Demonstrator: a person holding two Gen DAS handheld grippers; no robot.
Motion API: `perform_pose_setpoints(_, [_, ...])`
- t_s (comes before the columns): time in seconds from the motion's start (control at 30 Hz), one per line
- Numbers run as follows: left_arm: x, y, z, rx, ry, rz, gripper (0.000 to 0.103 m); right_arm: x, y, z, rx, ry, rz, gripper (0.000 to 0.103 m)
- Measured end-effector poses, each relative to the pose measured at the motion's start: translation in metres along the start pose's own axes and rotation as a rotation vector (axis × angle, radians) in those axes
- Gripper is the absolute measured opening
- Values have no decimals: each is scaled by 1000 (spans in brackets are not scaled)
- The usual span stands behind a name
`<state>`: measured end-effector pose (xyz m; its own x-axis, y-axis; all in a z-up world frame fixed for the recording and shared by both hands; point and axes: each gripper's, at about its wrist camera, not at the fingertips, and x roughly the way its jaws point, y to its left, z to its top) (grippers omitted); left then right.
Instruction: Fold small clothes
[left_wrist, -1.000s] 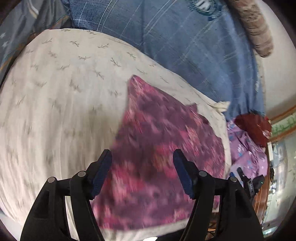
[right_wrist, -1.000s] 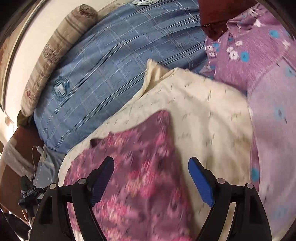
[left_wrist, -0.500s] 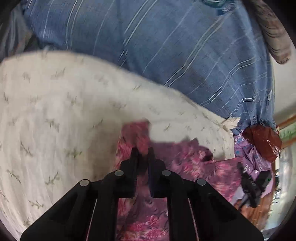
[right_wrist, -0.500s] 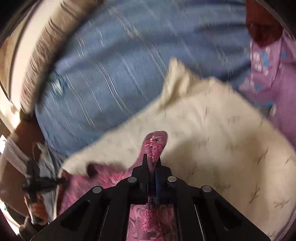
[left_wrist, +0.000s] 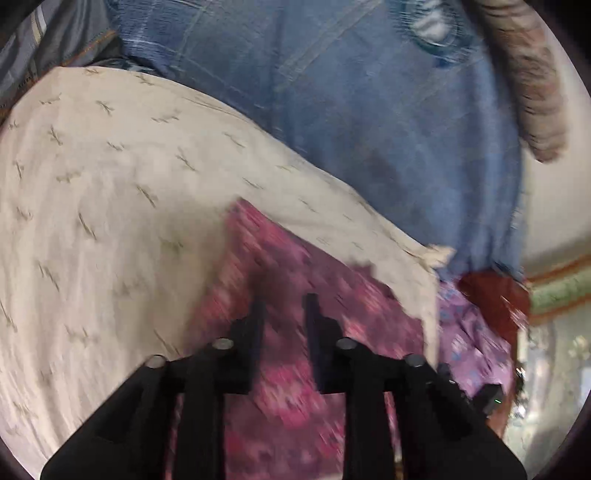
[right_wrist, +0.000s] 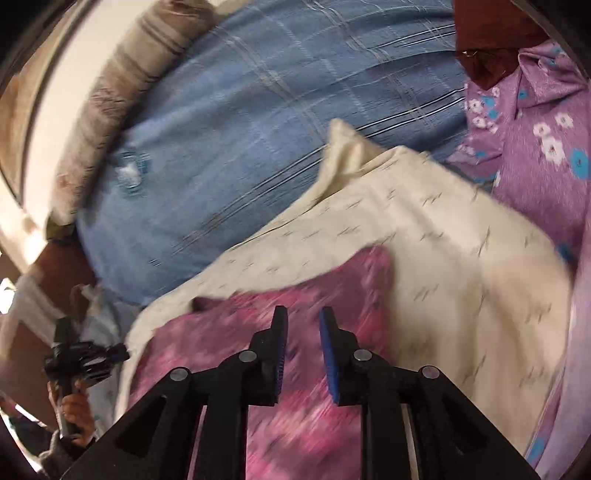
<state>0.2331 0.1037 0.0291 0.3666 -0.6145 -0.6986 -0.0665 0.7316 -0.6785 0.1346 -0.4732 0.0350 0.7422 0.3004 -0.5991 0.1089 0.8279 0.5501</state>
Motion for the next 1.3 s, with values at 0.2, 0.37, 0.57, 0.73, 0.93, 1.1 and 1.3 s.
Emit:
perform_pose_setpoints(0.2, [7,8,-81,19,104,-47,53,-38,-10,-68,67,25,33,27])
perform_pose_setpoints(0.37, [-34,14,-110,35,66,-97,54,-76,-38,-83,114,20,-71,42])
perform_pose_setpoints(0.57, [-42,27,-143,27,110,-137,65,-63,-58,-107,160,95,-79,42])
perform_pose_setpoints(0.73, [-24,49,-138,-74,124,-14,64,-69,-19,-103,-16,89,-52,5])
perform_pose_setpoints(0.93, [-16,74,-136,-177,119,9,63,-67,-65,-121,9,170,-218,3])
perform_pose_setpoints(1.1, [-42,69,-138,-163,55,-78,63,-93,-42,-108,20,60,-191,10])
perform_pose_setpoints(1.3, [-29,71,-143,-208,51,-146,68,-82,15,-93,-62,37,-80,30])
